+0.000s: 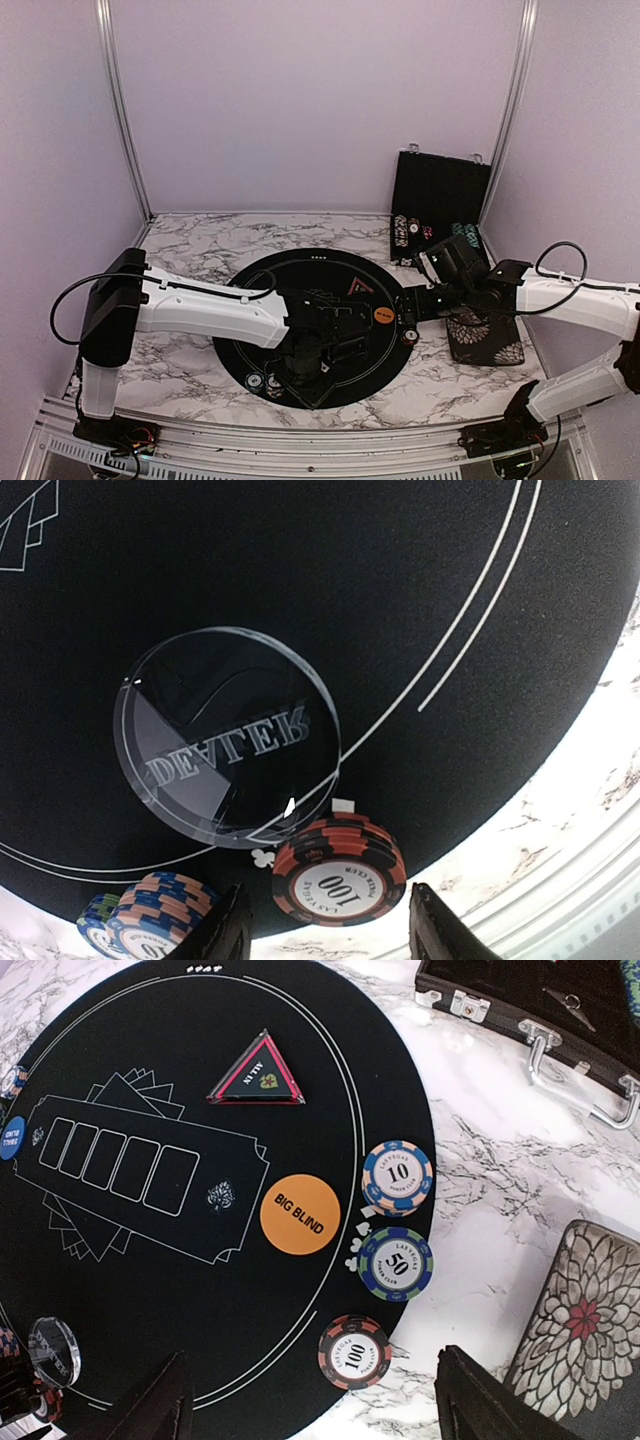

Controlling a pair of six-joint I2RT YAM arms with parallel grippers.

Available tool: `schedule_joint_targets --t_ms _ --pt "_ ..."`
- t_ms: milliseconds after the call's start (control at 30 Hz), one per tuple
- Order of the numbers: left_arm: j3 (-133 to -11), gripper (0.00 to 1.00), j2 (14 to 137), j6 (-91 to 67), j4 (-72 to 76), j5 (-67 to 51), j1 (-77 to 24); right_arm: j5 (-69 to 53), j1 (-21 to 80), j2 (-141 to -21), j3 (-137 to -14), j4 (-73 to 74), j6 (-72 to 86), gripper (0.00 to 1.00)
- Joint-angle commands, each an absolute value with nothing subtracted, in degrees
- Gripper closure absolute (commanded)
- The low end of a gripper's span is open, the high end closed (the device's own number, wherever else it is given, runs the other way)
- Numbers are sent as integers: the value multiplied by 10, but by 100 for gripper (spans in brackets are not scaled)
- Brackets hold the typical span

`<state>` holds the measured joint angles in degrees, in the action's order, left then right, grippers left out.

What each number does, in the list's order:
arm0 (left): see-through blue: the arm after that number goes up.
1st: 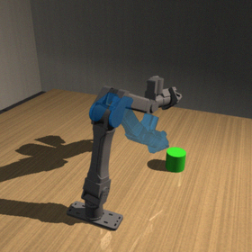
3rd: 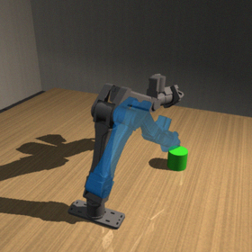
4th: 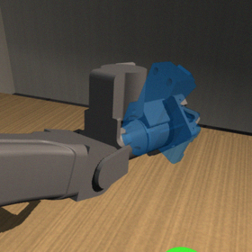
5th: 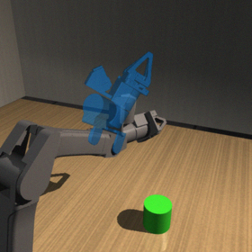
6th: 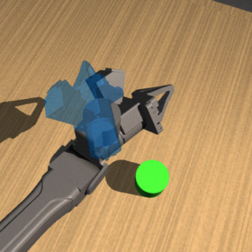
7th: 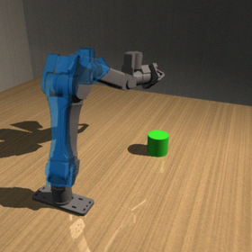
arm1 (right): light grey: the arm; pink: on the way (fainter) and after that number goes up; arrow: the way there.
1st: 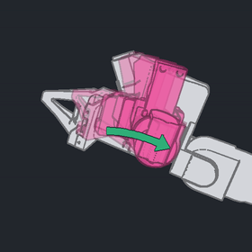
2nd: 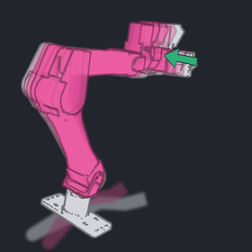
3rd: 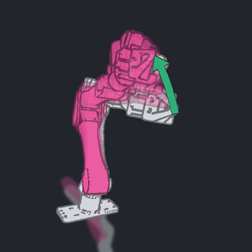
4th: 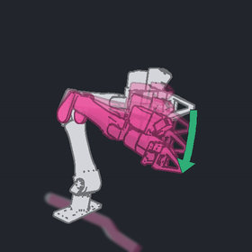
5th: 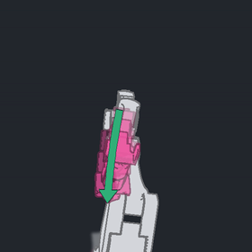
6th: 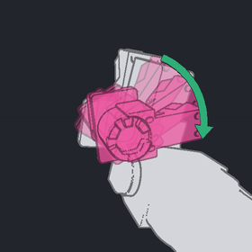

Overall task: Distribute texas hold em gaming equipment
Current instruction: Place the pile of poker chips at the dealer area, then move the face-down deck piles to the center of the board.

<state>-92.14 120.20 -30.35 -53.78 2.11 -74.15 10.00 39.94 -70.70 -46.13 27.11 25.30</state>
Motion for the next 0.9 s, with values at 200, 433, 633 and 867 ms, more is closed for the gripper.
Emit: schedule_joint_targets --t_ms 200,433,633,867 --pt "-946 45 1152 -306 -559 38 -744 109 396 -687 -467 282 260 19" --pt "-950 45 1126 -314 -562 43 -732 110 396 -690 -473 282 258 19" --pt "-938 45 1098 -327 -562 51 -703 110 396 -697 -482 275 252 19" --pt "-898 44 1043 -343 -561 55 -630 108 395 -719 -500 257 245 18"
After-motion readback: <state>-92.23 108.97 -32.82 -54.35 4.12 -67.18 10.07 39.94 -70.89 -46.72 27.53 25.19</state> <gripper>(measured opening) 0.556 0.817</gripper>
